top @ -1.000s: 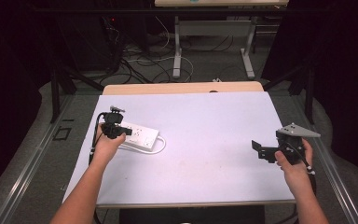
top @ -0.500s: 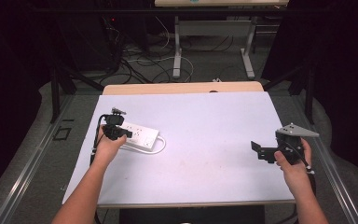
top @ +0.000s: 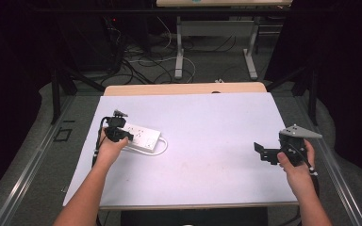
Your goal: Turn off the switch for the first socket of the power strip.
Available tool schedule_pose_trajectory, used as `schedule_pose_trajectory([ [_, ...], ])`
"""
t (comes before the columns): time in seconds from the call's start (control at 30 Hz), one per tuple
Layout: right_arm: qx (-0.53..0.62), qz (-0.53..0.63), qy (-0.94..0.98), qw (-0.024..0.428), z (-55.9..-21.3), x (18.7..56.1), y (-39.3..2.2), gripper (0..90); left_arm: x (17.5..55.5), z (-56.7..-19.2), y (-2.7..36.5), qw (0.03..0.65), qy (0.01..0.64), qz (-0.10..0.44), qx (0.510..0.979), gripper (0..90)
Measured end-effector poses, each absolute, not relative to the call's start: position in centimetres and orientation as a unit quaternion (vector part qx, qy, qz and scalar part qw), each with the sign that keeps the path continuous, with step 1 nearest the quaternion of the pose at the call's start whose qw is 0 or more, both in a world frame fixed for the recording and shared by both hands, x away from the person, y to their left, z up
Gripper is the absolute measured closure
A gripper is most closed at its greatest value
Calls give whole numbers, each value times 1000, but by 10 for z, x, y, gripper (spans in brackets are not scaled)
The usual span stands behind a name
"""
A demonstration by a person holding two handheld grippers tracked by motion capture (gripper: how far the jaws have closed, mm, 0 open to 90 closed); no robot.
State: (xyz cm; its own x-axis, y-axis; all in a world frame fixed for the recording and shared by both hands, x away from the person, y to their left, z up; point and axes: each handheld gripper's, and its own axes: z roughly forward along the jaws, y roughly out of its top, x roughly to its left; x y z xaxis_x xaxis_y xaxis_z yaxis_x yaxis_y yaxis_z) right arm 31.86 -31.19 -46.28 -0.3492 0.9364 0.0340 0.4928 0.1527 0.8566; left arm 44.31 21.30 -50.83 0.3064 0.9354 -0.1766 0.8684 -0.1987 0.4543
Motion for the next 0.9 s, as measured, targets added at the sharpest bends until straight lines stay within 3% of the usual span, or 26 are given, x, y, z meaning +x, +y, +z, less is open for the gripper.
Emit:
schedule_pose_trajectory([
  [0.9,500,410,714,269,-465,320,-313,0,445,-514,218,240,594,72,764,892],
])
